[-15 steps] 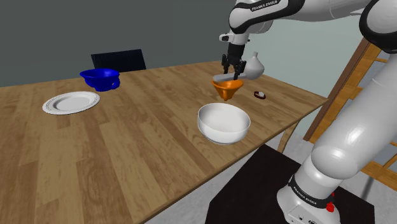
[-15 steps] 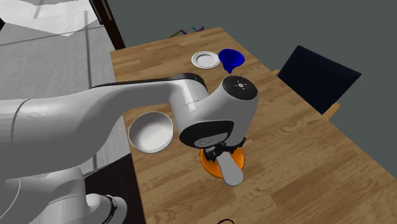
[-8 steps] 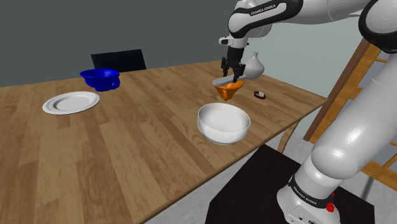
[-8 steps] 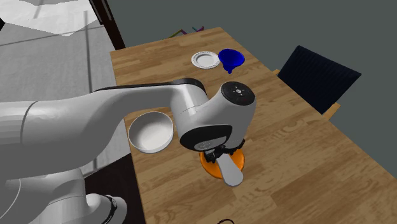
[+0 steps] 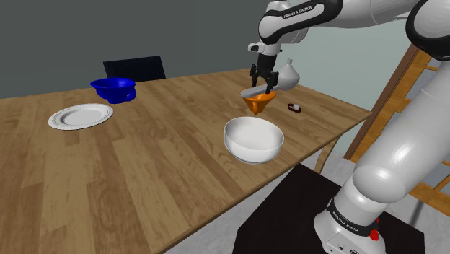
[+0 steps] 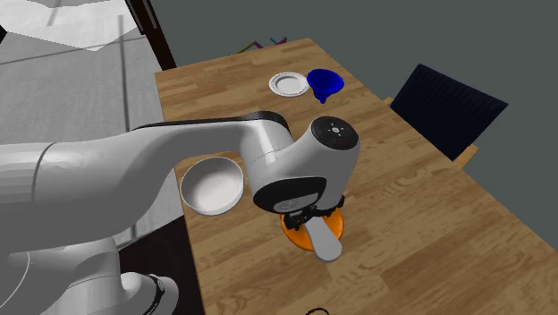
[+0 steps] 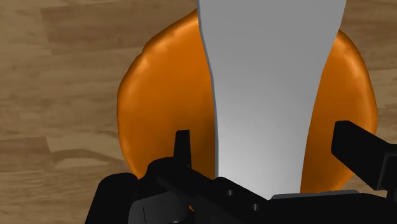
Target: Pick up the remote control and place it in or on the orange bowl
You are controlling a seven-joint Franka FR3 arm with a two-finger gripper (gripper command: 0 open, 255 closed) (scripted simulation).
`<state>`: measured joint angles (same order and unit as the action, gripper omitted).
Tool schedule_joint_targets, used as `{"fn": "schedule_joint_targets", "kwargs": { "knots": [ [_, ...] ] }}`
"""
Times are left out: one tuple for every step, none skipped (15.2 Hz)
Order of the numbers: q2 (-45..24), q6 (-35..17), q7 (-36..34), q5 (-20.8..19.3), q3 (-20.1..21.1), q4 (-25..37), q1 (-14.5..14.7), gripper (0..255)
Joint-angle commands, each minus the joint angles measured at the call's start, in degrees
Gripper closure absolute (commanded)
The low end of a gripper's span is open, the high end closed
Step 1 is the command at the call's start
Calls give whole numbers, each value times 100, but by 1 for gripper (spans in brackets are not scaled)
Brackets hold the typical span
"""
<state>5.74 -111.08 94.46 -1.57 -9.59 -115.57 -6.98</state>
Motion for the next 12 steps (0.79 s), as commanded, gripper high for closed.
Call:
{"fn": "schedule_joint_targets", "kwargs": {
  "knots": [
    [-6, 7, -6, 1, 3, 12, 3, 0],
    [27, 197, -9, -2, 7, 170, 5, 0],
    [52, 387, -11, -5, 11, 335, 7, 0],
    [69, 578, -12, -6, 15, 509, 9, 0],
    [77, 729, -12, -6, 17, 652, 11, 0],
    [77, 729, -12, -6, 17, 652, 11, 0],
    [78, 729, -12, -6, 17, 651, 11, 0],
    [77, 729, -12, -6, 17, 652, 11, 0],
    [77, 729, -12, -6, 17, 652, 11, 0],
    [77, 729, -12, -6, 17, 652, 11, 0],
    [77, 729, -12, -6, 17, 652, 11, 0],
    [77, 729, -12, -6, 17, 652, 11, 0]
  ]
}}
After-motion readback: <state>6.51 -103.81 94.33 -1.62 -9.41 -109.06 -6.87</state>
